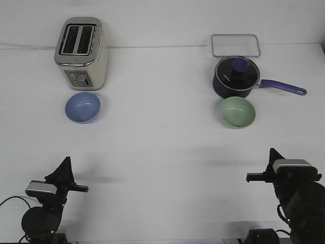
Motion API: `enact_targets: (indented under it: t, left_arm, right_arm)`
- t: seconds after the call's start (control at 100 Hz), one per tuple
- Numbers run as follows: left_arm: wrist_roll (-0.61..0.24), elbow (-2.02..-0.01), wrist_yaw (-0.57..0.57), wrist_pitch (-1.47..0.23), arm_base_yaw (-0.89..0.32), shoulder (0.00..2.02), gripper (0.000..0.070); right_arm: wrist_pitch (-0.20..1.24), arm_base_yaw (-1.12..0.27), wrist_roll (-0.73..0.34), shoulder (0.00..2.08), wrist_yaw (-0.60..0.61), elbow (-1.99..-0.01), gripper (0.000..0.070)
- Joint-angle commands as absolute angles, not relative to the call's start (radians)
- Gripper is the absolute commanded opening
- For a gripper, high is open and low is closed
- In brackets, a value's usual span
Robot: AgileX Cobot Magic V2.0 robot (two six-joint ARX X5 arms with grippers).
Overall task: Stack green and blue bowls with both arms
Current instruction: 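Reach the right gripper forward to the rim of the pale green bowl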
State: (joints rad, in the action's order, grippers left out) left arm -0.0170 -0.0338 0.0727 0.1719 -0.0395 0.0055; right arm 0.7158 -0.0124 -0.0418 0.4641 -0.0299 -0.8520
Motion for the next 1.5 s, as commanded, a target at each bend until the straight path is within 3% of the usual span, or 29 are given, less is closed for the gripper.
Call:
enact_targets:
  t: [0.0, 0.16, 0.7, 0.76, 0.81, 0.9, 0.97, 1.27, 1.49]
  left_arm:
    - [-0.019, -0.014, 0.068, 0.184, -0.039, 0.003, 0.0012]
    - [-0.019, -0.014, 0.068, 0.184, -0.039, 0.003, 0.0012]
    - [-0.019, -0.014, 0.068, 0.184, -0.039, 0.003, 0.0012]
    - [-0.019, -0.014, 0.067, 0.184, -0.039, 0.003, 0.0012]
    - [-0.019, -0.014, 0.067, 0.184, -0.039, 0.003, 0.0012]
    - [-0.019, -0.014, 0.067, 0.184, -0.039, 0.003, 0.0012]
    - [-0.019, -0.014, 0.067, 0.184, -0.039, 0.003, 0.0012]
    - [-0.019, -0.014, 0.067, 0.184, -0.039, 0.003, 0.0012]
    - [-0.019, -0.014, 0.067, 0.184, -0.039, 0.003, 0.0012]
  right_arm:
    - [0.785, -0.014, -0.053, 0.522, -0.034, -0.924, 0.0003]
    - [0.928, -0.014, -0.052, 0.665, -0.034, -1.057, 0.0003]
    - [0.93, -0.014, -0.053, 0.774, -0.034, -1.078, 0.001]
    - [0.934, -0.014, -0.053, 0.774, -0.034, -1.078, 0.0068]
    - [0.94, -0.014, -0.053, 0.774, -0.034, -1.078, 0.0187]
    - [0.952, -0.014, -0.053, 0.774, -0.034, -1.078, 0.0481]
    - [0.958, -0.014, -0.053, 0.773, -0.034, -1.078, 0.0599]
    - [0.913, -0.01, -0.079, 0.815, -0.056, -1.083, 0.0605]
    - [0.81, 0.035, -0.061, 1.011, -0.052, -1.118, 0.0605]
